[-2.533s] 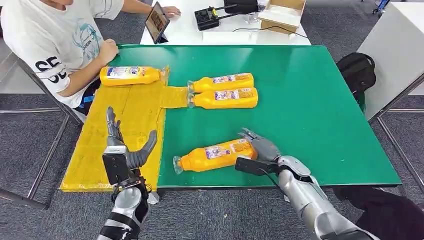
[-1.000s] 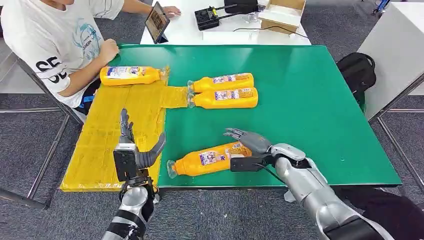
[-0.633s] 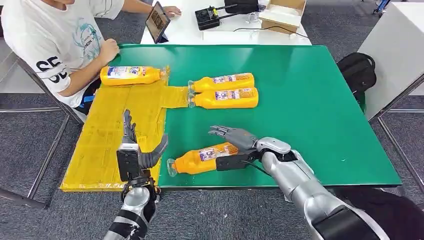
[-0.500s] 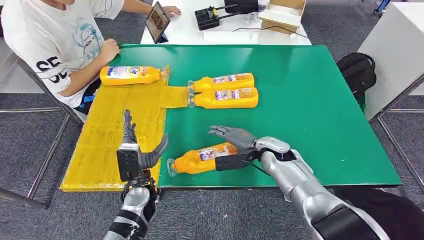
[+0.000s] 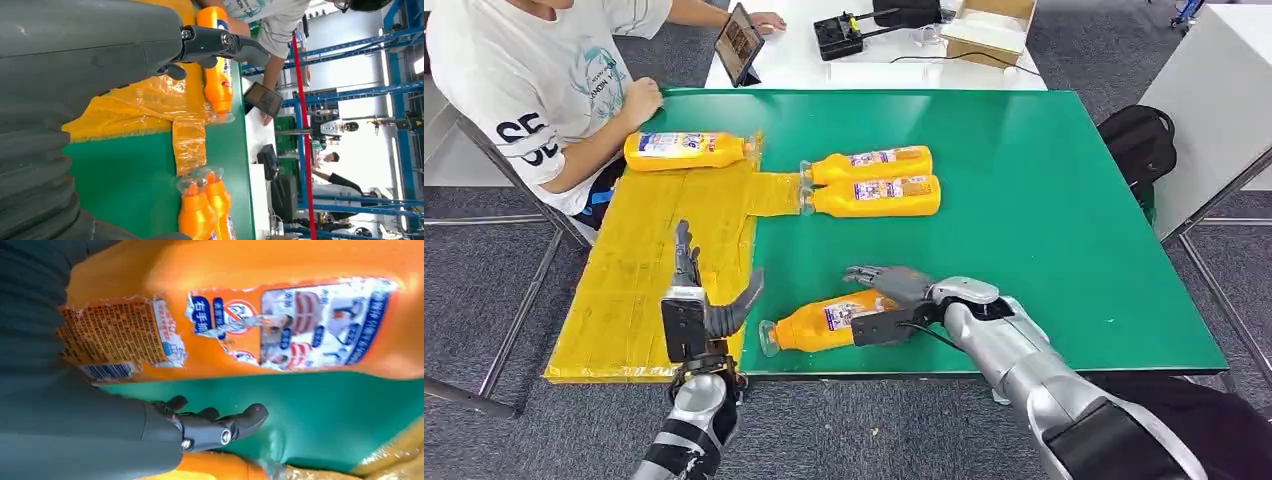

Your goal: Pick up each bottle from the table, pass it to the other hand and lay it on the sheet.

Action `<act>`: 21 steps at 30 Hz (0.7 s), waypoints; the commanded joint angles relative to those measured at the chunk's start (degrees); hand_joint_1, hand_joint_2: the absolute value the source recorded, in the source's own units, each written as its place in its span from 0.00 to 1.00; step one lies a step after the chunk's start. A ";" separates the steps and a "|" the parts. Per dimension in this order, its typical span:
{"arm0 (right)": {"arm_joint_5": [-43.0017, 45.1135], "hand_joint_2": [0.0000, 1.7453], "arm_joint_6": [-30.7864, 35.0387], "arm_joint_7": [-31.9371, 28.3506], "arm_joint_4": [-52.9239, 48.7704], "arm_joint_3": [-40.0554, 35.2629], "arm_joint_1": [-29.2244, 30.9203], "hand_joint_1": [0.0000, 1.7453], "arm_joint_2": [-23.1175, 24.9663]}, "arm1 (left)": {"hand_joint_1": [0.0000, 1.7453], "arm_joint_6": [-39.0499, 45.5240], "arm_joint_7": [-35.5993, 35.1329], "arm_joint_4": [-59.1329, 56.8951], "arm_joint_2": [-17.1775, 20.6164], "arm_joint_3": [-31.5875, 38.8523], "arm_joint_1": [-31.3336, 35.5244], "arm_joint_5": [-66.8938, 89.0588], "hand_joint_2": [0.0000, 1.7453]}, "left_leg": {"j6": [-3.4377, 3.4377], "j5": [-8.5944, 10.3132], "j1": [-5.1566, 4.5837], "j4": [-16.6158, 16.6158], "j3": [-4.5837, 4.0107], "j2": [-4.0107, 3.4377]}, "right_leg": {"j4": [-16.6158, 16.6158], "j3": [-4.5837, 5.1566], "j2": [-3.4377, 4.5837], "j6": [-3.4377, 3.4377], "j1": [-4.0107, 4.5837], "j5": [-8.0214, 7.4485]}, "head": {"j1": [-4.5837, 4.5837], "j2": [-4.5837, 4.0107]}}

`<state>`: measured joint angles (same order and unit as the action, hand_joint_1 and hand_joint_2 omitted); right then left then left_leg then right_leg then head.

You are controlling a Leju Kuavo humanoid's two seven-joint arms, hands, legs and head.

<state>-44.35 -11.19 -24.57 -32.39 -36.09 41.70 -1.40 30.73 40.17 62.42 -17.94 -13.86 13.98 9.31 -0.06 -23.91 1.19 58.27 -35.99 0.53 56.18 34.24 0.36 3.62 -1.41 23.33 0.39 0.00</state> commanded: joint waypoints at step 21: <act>5.61 1.00 14.67 0.40 4.56 -0.86 -3.64 1.00 5.71 | 0.00 1.11 -0.17 -4.12 0.46 -1.07 2.07 -0.38 1.00 | 0.05 -0.08 0.06 -0.12 0.44 -0.14 | -0.12 -0.35 0.01 -0.22 0.11 0.05 | 0.02 0.00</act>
<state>-40.39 -1.70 -23.80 -27.28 -38.86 41.15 1.99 31.63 40.17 60.65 -18.38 -15.06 15.22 8.81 -0.07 -23.91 1.23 58.26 -35.87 0.45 56.19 34.20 0.41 3.61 -1.36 23.32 0.42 0.00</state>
